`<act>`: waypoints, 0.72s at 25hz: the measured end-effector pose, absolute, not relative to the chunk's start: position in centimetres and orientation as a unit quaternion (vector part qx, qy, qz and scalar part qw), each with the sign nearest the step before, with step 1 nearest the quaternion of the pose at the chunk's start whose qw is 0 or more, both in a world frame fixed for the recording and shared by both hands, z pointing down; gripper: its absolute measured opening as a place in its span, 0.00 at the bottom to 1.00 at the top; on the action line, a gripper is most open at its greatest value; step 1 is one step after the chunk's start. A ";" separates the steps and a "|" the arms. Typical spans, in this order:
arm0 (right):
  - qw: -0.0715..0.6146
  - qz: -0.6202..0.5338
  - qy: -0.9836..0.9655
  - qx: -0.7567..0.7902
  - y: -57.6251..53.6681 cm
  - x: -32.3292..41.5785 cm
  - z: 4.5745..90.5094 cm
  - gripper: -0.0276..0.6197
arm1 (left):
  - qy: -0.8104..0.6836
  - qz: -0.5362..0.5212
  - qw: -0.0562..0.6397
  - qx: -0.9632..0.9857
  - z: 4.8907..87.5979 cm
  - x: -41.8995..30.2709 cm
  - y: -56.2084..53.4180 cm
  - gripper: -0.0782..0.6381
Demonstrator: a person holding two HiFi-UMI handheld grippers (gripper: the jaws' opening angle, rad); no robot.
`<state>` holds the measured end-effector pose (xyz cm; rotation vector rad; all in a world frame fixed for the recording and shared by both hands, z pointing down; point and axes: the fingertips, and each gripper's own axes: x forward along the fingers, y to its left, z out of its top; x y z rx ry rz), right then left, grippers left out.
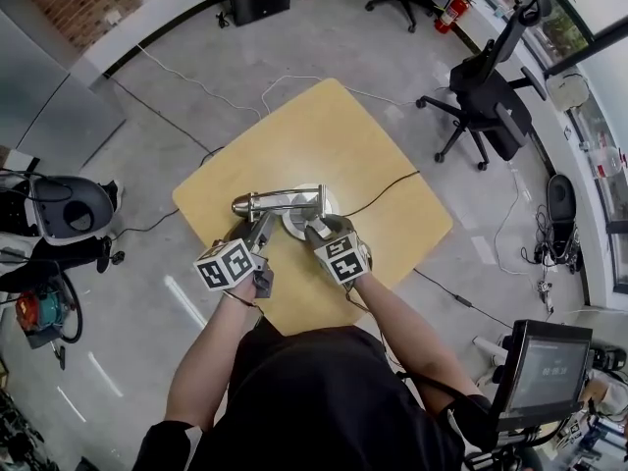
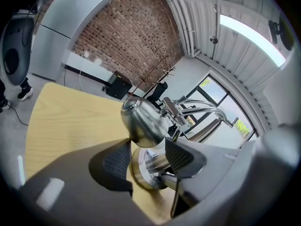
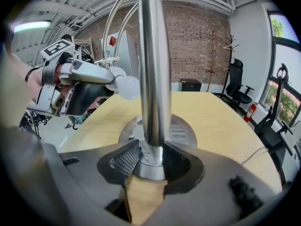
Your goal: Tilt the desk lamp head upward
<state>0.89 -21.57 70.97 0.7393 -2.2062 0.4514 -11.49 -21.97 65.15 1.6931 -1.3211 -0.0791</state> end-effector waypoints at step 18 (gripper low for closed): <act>0.380 0.174 -0.861 0.289 -22.3 1.7 71.2 0.30 | -0.647 0.105 0.215 0.724 55.2 -16.3 -22.2 0.43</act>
